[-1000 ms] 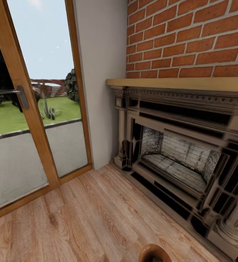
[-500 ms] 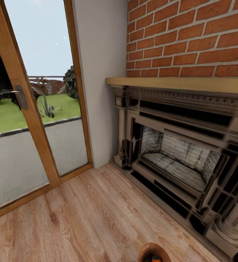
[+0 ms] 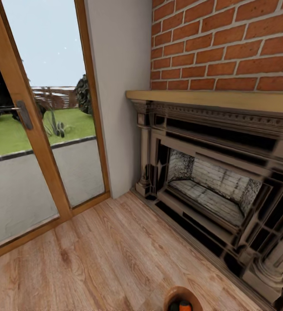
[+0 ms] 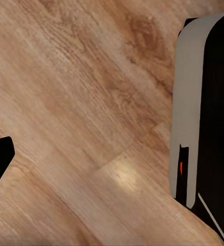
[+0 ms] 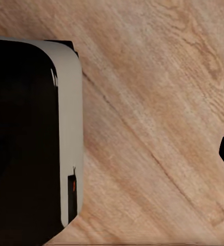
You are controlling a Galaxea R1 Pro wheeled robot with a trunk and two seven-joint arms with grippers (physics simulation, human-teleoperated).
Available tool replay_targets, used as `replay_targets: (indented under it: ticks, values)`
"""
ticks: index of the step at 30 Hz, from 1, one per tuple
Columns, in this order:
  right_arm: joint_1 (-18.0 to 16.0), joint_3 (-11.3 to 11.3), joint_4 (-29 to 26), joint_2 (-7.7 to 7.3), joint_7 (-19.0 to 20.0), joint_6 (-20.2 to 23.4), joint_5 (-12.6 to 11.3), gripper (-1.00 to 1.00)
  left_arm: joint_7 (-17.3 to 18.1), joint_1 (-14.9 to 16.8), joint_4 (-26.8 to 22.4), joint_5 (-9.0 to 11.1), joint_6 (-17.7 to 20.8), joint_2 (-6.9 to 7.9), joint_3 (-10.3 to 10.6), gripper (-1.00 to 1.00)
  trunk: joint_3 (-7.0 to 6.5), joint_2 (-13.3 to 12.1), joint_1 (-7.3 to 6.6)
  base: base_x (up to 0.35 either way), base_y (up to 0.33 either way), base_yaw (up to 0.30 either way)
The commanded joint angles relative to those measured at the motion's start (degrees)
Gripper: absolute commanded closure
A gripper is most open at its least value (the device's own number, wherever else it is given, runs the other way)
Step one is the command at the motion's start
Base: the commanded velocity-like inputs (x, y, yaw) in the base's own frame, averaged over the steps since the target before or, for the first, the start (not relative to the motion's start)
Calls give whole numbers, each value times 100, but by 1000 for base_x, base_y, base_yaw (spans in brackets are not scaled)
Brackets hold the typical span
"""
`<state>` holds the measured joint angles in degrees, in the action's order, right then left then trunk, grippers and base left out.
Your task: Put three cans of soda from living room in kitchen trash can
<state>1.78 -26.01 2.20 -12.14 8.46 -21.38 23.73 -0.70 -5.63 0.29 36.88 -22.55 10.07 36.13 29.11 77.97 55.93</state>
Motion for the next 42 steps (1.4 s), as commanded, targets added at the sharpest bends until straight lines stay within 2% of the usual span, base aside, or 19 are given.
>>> replay_targets:
  ticks: [1,14,18,22,27,42]
  values:
    - [8,2,0,0,0,0,-20,-100,0,0,0,-1,-1,-1,0,-100,-9,-41,-23,0,0,0]
    - [65,1,0,40,-2,2,-128,-100,2,0,-11,-5,10,-22,18,-100,-130,-563,-308,0,0,0]
    - [72,5,0,44,-2,2,-311,-100,7,0,-13,-5,13,-22,24,-100,-168,-723,-396,0,0,0]
    - [76,5,0,59,-2,2,-384,-100,7,0,-19,-3,10,-15,17,-100,-211,-884,-484,0,0,0]
    - [76,4,0,109,-2,2,-400,-100,6,6,-20,0,13,-14,0,-100,-271,-1084,-594,0,0,0]
    - [80,12,0,127,6,2,-388,-100,9,7,-35,-3,5,-21,24,-100,-500,-1686,-923,0,0,0]
